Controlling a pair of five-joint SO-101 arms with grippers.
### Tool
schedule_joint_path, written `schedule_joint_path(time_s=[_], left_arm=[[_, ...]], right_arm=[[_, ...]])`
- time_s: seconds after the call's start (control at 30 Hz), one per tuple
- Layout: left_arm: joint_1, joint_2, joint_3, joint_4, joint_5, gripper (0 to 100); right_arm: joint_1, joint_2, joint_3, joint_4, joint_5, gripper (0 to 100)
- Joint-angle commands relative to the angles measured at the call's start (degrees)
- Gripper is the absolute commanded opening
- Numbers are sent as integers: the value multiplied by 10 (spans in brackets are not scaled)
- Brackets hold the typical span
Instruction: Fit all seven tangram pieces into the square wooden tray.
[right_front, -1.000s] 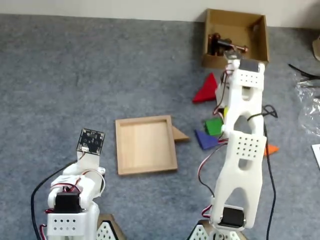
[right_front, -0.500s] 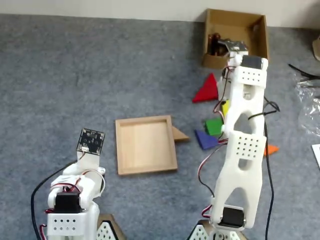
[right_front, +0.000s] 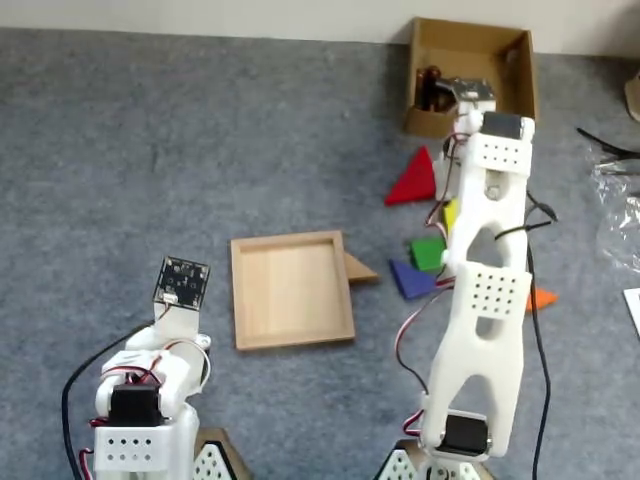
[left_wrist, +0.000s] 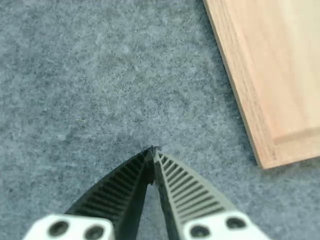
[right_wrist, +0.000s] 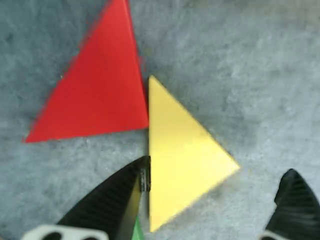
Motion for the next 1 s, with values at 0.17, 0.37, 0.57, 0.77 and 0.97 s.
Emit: schedule_joint_path(time_s=[0.17,0.37,0.57,0.77,0.97], left_arm=[[6,1,12,1,4,5],[6,1,12,1,4,5],[6,1,12,2,4,5],[6,1,12,2,4,5],[6,1,12,2,4,5]], right_arm=[[-15,29,-12,-19,-12,372],[-15,29,-13,-28,-9,372],[-14,32,-13,-29,18,372],[-9,34,-13,-30,20,369],[-9,34,-10,-30,20,288]])
